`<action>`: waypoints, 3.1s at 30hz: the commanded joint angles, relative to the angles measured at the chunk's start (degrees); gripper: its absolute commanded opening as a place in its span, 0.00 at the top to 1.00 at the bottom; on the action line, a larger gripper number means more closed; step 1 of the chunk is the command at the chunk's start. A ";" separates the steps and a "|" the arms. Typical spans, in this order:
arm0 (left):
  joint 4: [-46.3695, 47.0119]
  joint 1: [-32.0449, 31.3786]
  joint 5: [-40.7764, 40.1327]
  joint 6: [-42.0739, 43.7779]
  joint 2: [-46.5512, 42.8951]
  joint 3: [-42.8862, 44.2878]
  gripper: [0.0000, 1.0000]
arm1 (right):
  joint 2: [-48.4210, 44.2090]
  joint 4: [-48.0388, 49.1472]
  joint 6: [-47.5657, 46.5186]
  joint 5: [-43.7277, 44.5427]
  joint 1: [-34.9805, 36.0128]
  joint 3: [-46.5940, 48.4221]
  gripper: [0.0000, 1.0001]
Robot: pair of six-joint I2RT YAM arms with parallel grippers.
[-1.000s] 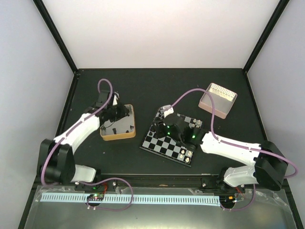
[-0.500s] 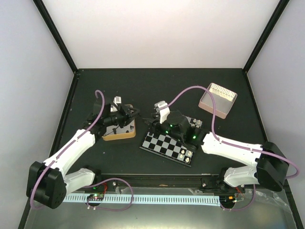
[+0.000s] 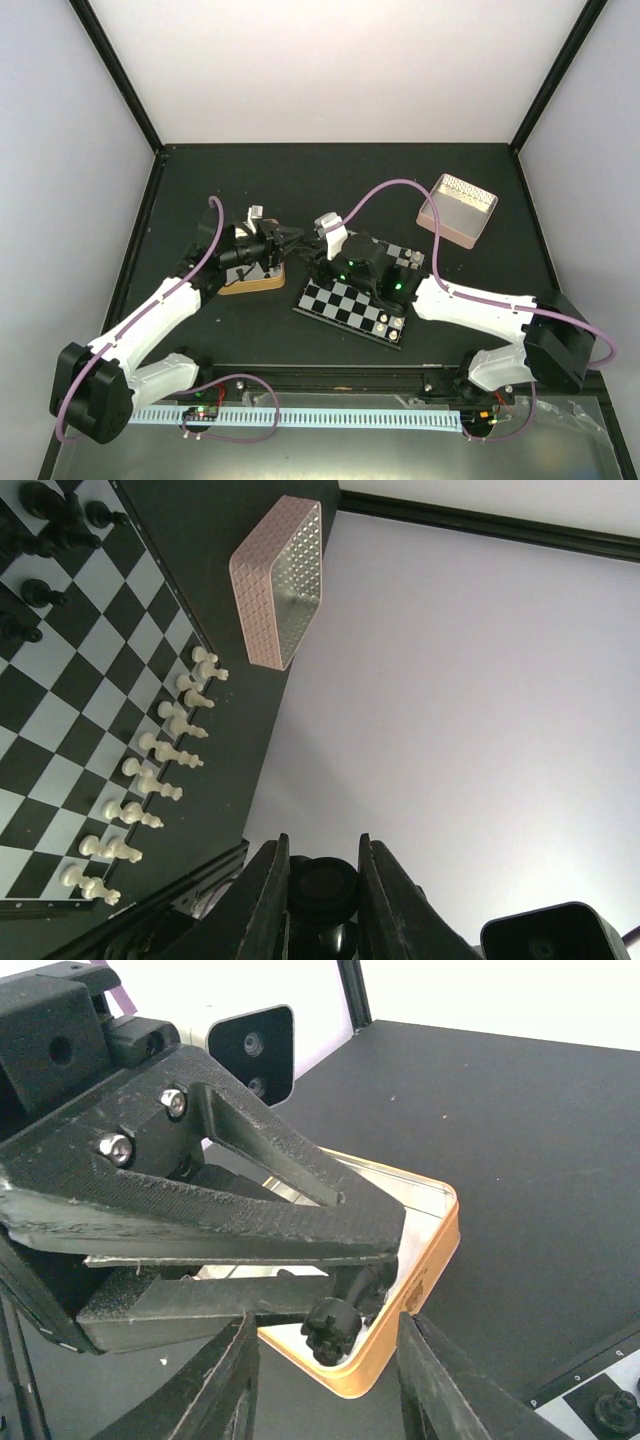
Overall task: Set up the chess pieces on the board
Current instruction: Place the chess piece on the chessboard.
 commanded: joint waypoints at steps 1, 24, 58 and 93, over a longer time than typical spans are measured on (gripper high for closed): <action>2.48 -0.59 1.67 -3.70 -1.02 0.23 0.87 | 0.48 1.82 -0.58 1.69 0.32 2.31 0.61; 1.59 -0.68 1.91 -3.53 -1.47 -0.12 0.86 | 2.34 -0.64 0.69 6.96 0.32 4.68 0.90; -27.35 4.86 -44.28 56.69 -22.41 6.08 0.26 | 20.26 -56.01 6.01 -4.58 2.22 26.19 0.98; -30.51 4.87 -46.90 59.81 -26.55 6.14 0.16 | 38.24 -63.00 6.97 -4.21 4.10 39.01 0.78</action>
